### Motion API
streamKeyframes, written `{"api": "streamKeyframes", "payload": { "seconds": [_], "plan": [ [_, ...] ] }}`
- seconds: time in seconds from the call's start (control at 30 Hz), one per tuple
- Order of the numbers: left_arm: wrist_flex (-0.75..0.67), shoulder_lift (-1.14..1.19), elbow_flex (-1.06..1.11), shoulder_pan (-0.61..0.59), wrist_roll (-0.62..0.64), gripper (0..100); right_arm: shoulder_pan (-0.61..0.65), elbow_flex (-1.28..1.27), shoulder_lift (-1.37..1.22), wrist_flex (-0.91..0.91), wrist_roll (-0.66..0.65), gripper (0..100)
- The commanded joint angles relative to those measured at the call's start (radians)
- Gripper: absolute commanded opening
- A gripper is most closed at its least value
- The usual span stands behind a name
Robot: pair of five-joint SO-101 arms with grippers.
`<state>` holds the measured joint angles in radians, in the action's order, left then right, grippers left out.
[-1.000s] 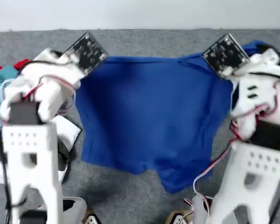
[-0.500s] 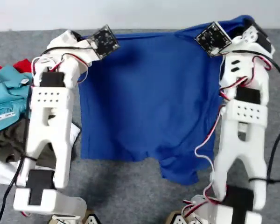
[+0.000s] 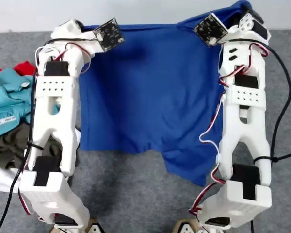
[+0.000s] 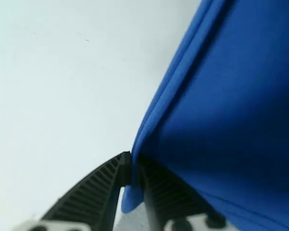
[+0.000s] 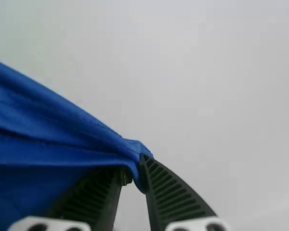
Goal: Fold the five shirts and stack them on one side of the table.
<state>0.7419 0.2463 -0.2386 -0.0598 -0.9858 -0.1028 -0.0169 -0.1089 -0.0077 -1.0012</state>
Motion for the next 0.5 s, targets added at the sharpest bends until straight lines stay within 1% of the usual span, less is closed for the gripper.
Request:
{"api": "streamKeyframes", "payload": {
  "seconds": [0.0,0.13,0.3,0.47],
  "plan": [
    [0.106,-0.008,-0.048,-0.003,-0.014,1,0.001,0.071,0.015,0.101,-0.006,0.9],
    [0.269,-0.009,-0.051,-0.003,-0.015,1,-0.016,0.071,0.07,0.309,-0.002,0.9],
    [0.486,-0.009,-0.05,-0.003,-0.015,1,-0.018,0.071,0.17,0.679,0.0,0.9],
    [0.611,-0.009,-0.047,-0.011,-0.015,1,-0.022,0.071,0.236,1.013,0.0,0.9]
  ]
}}
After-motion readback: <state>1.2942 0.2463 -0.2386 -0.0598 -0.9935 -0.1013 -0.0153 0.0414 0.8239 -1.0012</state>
